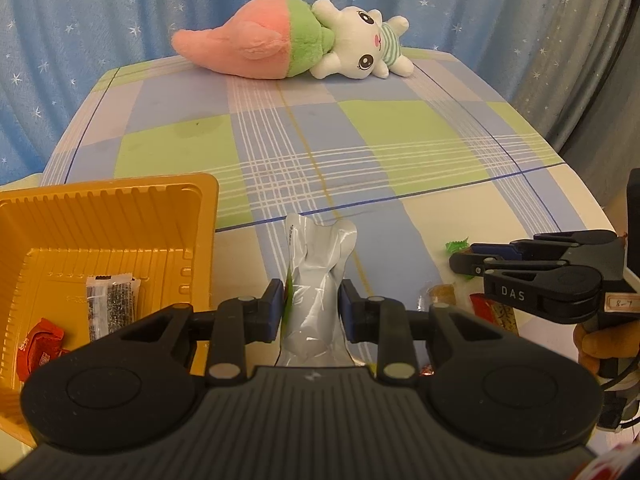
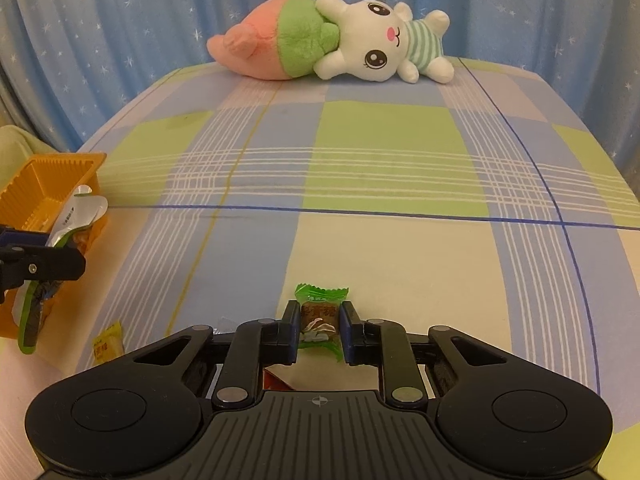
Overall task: Organize snacks
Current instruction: 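Grasp the green-wrapped candy with the right tool while the left tool holds the foil packet, then carry the foil packet and green candy over the orange tray with both tools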
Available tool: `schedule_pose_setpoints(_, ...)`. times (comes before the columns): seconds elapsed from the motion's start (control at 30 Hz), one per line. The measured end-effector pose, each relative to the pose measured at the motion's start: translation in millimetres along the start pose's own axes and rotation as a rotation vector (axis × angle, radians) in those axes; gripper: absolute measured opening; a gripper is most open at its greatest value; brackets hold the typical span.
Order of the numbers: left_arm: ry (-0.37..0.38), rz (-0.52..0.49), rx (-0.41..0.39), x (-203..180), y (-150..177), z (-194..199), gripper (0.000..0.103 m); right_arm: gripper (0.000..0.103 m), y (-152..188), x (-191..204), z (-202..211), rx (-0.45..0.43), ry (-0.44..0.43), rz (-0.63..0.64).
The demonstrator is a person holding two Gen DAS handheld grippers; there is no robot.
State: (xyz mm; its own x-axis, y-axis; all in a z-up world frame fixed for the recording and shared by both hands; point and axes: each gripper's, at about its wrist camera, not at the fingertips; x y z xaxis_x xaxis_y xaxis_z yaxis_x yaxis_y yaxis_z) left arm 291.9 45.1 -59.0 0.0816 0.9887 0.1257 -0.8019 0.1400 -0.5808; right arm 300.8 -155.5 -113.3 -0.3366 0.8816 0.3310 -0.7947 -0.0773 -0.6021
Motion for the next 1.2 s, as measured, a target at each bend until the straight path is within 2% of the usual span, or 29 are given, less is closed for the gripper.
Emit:
schedule_pose_setpoints(0.37, 0.018, 0.006, -0.021, -7.1, 2.2, 18.0, 0.027, 0.021, -6.1, 14.8, 39.4, -0.081, -0.065, -0.036)
schedule_pose_setpoints(0.63, 0.044, 0.021, -0.044, -9.4, 13.2, 44.2, 0.027, 0.021, 3.0, 37.5, 72.6, -0.107, -0.122, -0.037)
schedule_pose_setpoints(0.97, 0.052, 0.052, -0.062, 4.0, 43.3, 86.0, 0.027, 0.021, 28.4, 74.9, 104.7, -0.091, -0.216, -0.046)
schedule_pose_setpoints(1.2, 0.031, 0.088, -0.064, 27.4, 69.7, 111.0, 0.027, 0.021, 46.6, 114.8, 110.1, -0.055, -0.283, -0.006)
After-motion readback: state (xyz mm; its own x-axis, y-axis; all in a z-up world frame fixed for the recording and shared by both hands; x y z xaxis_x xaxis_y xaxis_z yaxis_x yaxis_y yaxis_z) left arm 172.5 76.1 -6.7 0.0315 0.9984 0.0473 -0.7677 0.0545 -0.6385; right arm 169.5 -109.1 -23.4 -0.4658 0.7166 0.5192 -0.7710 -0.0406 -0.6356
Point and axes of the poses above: each gripper's, at about its wrist camera, not at the fingertips, and z roughly against the way its jaws point, x to its left, y to its underside, and after that the axes turned 14 degrees about -y, right-handed
